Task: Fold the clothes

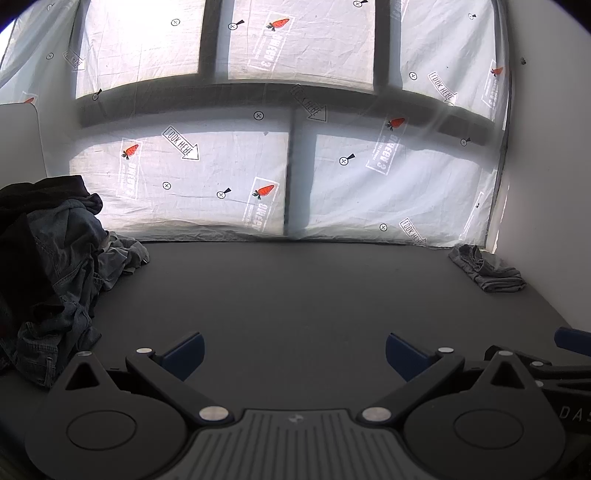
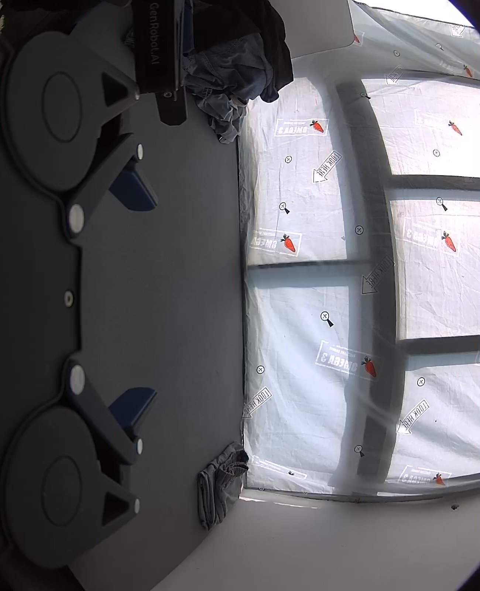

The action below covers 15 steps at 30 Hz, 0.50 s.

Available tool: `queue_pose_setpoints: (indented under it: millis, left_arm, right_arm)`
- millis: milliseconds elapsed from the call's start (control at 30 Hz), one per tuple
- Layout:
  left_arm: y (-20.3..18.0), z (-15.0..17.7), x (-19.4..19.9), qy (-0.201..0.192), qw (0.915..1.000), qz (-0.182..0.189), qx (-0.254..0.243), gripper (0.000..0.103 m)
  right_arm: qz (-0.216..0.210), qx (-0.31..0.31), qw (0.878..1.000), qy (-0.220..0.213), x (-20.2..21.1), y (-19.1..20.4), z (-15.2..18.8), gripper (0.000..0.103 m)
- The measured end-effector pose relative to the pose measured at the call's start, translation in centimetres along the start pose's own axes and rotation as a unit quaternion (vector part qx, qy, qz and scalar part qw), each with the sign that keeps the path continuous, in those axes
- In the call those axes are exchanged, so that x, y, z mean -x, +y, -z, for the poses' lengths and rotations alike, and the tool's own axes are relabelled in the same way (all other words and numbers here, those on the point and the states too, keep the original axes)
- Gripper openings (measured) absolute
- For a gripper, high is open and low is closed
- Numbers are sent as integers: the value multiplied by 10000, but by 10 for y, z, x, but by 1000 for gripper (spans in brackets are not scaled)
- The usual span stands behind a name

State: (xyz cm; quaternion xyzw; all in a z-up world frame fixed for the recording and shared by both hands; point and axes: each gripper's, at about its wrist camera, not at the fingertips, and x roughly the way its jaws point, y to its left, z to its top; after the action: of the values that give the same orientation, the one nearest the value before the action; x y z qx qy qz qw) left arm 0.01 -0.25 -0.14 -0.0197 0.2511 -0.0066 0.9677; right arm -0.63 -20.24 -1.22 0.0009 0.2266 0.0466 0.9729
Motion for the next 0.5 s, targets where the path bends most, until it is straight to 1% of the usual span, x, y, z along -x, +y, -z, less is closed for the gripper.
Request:
queue_pose_setpoints:
  millis: [233, 500]
  left_arm:
    - [0, -2, -1, -14, 10000, 5, -66, 103]
    - [2, -3, -5, 35, 10000, -14, -33, 103]
  right_arm:
    - [4, -29, 10000, 3, -1, 1, 3, 103]
    - [-29, 2, 10000, 20, -2, 2, 2, 103]
